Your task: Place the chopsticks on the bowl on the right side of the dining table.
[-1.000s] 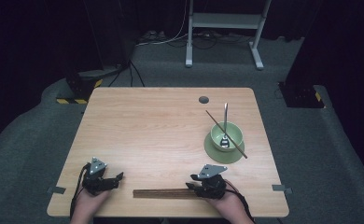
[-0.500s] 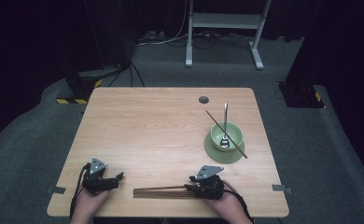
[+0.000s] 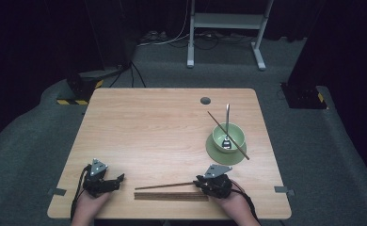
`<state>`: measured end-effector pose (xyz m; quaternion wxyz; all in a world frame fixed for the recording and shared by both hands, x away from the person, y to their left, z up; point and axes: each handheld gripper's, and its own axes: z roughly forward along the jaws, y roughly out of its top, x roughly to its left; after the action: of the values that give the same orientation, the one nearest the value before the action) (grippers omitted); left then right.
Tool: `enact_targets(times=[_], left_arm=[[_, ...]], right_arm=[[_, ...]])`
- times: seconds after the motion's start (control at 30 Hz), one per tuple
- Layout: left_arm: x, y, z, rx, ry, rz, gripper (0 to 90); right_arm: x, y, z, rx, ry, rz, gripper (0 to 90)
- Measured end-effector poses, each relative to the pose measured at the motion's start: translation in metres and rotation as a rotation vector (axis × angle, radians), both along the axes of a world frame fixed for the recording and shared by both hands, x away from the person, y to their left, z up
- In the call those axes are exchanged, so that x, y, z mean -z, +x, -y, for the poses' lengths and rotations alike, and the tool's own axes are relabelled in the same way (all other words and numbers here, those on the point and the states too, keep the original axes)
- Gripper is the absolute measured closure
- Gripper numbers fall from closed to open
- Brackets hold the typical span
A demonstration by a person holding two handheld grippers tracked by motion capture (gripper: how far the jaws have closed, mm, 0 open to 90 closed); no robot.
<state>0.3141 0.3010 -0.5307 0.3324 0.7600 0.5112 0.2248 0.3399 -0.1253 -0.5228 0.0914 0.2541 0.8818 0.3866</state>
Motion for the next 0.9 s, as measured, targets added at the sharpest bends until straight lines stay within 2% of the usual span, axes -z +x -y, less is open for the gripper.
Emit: enact_targets(times=[0.37,0.57,0.9], left_arm=[[0.0,0.0,0.0,0.0,-0.001,-0.001,16.3],[0.0,0.0001,-0.0001,0.0,-0.001,0.0,16.4],[0.0,0.0002,-0.0001,0.0,-0.001,-0.001,16.3]], right_arm=[[0.0002,0.0025,0.0043,0.026,0.003,0.001,82.8],[0.0008,0.0027,0.0039,0.028,0.003,0.008,80.6],[0.0022,0.0024,-0.0037,0.003,-0.01,0.05,76.1]])
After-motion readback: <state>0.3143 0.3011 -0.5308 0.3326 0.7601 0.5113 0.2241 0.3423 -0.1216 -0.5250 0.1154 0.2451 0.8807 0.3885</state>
